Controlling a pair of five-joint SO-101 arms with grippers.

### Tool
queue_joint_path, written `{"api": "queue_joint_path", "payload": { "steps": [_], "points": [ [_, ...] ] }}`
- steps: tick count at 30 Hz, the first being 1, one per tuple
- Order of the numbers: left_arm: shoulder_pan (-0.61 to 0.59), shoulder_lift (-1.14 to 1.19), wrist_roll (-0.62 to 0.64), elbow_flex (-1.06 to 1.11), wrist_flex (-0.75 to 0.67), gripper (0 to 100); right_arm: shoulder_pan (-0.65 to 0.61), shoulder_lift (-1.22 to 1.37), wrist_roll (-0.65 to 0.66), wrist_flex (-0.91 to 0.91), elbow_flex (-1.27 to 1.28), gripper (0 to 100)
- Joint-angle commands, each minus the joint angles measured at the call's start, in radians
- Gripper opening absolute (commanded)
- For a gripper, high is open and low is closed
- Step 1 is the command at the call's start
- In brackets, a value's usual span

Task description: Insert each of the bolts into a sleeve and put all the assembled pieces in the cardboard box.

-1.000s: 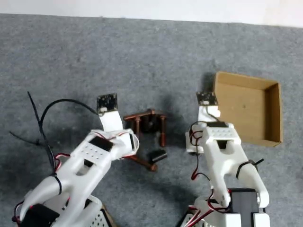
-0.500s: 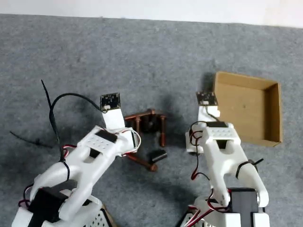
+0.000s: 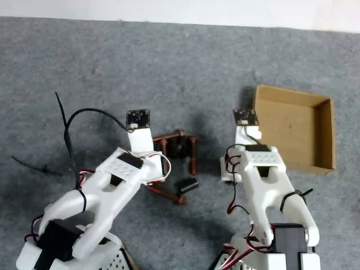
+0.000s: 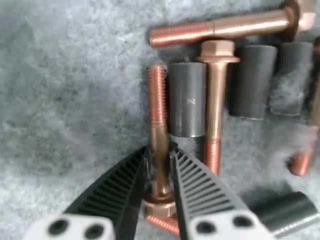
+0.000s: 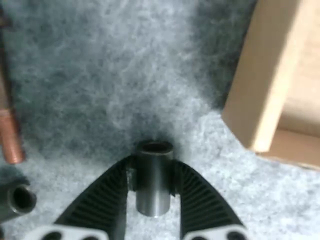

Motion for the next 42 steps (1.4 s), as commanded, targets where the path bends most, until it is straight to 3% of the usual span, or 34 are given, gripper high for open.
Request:
{"api": "queue_joint_path", "payload": {
  "steps": [1,3,9,13,20,23,32,42],
  "points": [
    [-0.031,0.004,-0.02,-0.03,-0.002,1,-0.002,0.005,0.011,-0.039,-0.028,0.9],
    [-0.039,-0.031,-0.021,-0.045,0.038,1,-0.002,0.005,0.011,-0.039,-0.028,0.9],
    [-0.117,-0.354,-0.071,-0.091,0.336,1,-0.002,0.005,0.011,-0.039,-0.028,0.9],
    [-0.2,-0.604,-0.402,0.015,0.313,0,-0.002,0.005,0.011,-0.047,-0.027,0.9],
    [-0.223,-0.941,-0.916,0.331,0.098,1,-0.002,0.005,0.011,-0.088,-0.005,0.9],
    [-0.225,-1.012,-1.154,0.338,0.124,1,-0.002,0.005,0.011,-0.088,-0.004,0.9],
    [-0.226,-0.977,-1.204,0.292,0.146,1,-0.002,0.005,0.011,-0.11,0.004,0.9],
    [-0.229,-0.444,-1.567,0.019,0.146,1,-0.002,0.005,0.011,-0.153,0.03,0.9]
  ]
}}
